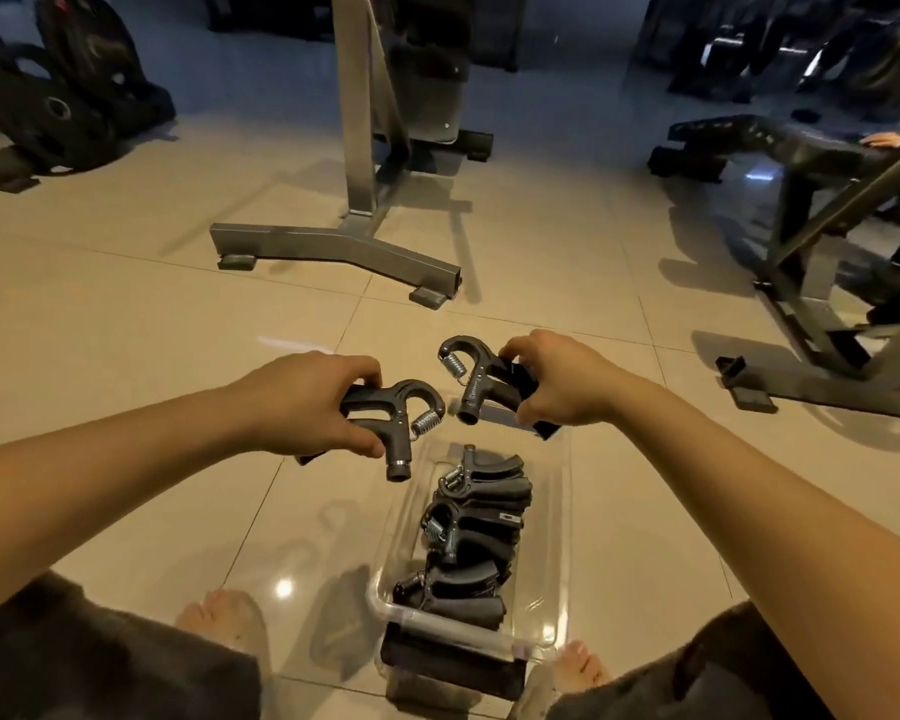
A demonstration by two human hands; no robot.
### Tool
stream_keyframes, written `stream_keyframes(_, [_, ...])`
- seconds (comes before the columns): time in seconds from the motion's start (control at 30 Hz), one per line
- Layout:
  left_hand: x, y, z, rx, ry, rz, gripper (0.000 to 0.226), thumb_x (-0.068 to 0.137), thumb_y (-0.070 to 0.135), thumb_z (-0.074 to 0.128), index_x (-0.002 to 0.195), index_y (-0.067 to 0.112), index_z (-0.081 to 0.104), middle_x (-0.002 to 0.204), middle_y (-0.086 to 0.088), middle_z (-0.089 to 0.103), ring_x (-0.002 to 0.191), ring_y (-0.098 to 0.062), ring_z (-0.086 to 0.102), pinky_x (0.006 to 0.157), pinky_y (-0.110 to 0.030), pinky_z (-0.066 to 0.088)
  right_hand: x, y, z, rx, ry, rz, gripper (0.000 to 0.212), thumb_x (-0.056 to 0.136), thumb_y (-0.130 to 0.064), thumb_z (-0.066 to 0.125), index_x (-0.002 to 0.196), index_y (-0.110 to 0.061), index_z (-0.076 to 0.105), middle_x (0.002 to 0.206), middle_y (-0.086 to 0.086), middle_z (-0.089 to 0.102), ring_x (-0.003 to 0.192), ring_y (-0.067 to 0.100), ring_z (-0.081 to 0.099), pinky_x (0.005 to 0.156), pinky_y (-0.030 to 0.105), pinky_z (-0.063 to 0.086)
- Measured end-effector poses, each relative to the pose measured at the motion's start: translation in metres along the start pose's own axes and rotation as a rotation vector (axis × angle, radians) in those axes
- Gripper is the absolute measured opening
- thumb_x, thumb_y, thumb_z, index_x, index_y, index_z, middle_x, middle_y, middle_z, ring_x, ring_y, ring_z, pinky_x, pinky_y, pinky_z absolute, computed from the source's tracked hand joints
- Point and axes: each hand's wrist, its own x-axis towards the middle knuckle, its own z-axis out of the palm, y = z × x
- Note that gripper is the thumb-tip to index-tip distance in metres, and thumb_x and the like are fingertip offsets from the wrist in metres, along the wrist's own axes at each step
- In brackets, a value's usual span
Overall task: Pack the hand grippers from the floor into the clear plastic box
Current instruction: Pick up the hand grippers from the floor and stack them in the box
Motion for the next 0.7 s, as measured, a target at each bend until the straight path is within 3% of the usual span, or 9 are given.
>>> stream_keyframes(0.13, [0.008, 0.0, 0.02, -0.046, -0.001, -0.051, 0.049, 0.072, 0.058, 0.08, 0.105, 0.034, 0.054, 0.076, 0.011, 0.062, 0.069, -0.006, 0.058, 0.057, -0.028, 0.042, 0.009, 0.038, 0.012, -0.028, -0.017, 0.092, 0.065, 0.068, -0.022, 0.087, 0.126, -0.019, 0.058, 0.109, 0.002, 0.061, 0.092, 0.024, 0.061, 0.08, 0.04, 0.058])
stream_keyframes(0.23, [0.009, -0.007, 0.044, -0.289, -0.082, -0.157, 0.046, 0.068, 0.054, 0.086, 0.098, 0.033, 0.059, 0.081, 0.006, 0.068, 0.073, -0.013, 0.065, 0.063, -0.031, 0.051, 0.016, 0.055, 0.019, -0.033, -0.001, 0.151, 0.061, 0.066, -0.019, 0.087, 0.121, -0.016, 0.059, 0.1, 0.001, 0.06, 0.083, 0.023, 0.062, 0.07, 0.036, 0.056])
stream_keyframes(0.37, [0.015, -0.012, 0.05, -0.505, -0.131, -0.255, 0.044, 0.067, 0.038, 0.091, 0.098, 0.027, 0.062, 0.085, -0.005, 0.072, 0.073, -0.022, 0.07, 0.065, -0.033, 0.054, 0.021, 0.064, 0.036, -0.059, 0.007, 0.169, 0.049, 0.07, -0.018, 0.082, 0.114, -0.013, 0.062, 0.097, 0.003, 0.06, 0.081, 0.024, 0.063, 0.07, 0.04, 0.058])
stream_keyframes(0.53, [0.038, -0.004, 0.053, -0.562, -0.12, -0.253, 0.043, 0.069, 0.026, 0.089, 0.102, 0.024, 0.061, 0.088, -0.01, 0.071, 0.071, -0.025, 0.067, 0.067, -0.039, 0.057, 0.016, 0.063, 0.076, -0.122, -0.079, 0.109, 0.044, 0.072, -0.021, 0.076, 0.112, -0.013, 0.059, 0.103, 0.006, 0.057, 0.087, 0.027, 0.06, 0.071, 0.039, 0.056])
stream_keyframes(0.7, [0.06, 0.002, 0.067, -0.392, -0.13, -0.156, 0.047, 0.068, 0.037, 0.088, 0.102, 0.028, 0.057, 0.087, -0.001, 0.07, 0.075, -0.022, 0.069, 0.071, -0.044, 0.061, 0.01, 0.067, 0.115, -0.141, -0.169, 0.068, 0.039, 0.073, -0.027, 0.075, 0.107, -0.016, 0.06, 0.105, 0.004, 0.057, 0.092, 0.025, 0.06, 0.073, 0.041, 0.057])
